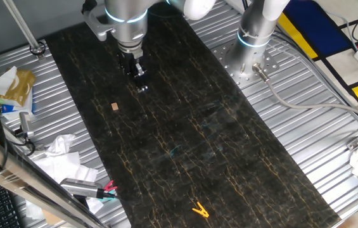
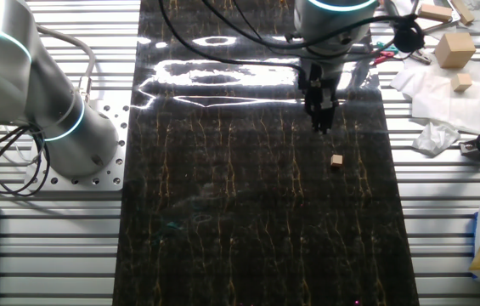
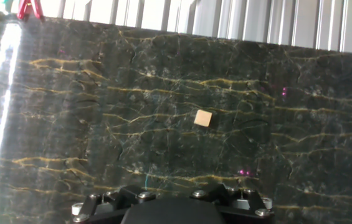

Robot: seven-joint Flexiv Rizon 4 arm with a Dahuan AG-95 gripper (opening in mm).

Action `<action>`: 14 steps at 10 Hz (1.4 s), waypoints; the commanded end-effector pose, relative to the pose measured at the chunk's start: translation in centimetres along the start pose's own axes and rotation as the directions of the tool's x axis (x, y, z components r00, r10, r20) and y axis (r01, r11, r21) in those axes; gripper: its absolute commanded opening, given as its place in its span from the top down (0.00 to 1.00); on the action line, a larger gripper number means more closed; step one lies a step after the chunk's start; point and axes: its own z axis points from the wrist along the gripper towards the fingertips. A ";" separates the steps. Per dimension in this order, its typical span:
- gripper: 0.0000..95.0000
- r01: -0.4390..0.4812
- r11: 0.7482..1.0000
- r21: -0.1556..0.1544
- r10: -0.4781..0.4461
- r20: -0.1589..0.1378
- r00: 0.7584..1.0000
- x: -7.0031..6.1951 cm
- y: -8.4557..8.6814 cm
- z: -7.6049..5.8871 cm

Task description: Use the gripper to push the small block from left to right

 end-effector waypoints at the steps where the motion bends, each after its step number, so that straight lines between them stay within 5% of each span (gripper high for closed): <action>1: 0.20 0.008 1.000 0.001 -0.008 0.009 1.000 -0.4 -0.3 0.1; 14: 0.20 0.028 1.000 -0.003 -0.028 0.007 1.000 -4.3 -3.7 1.7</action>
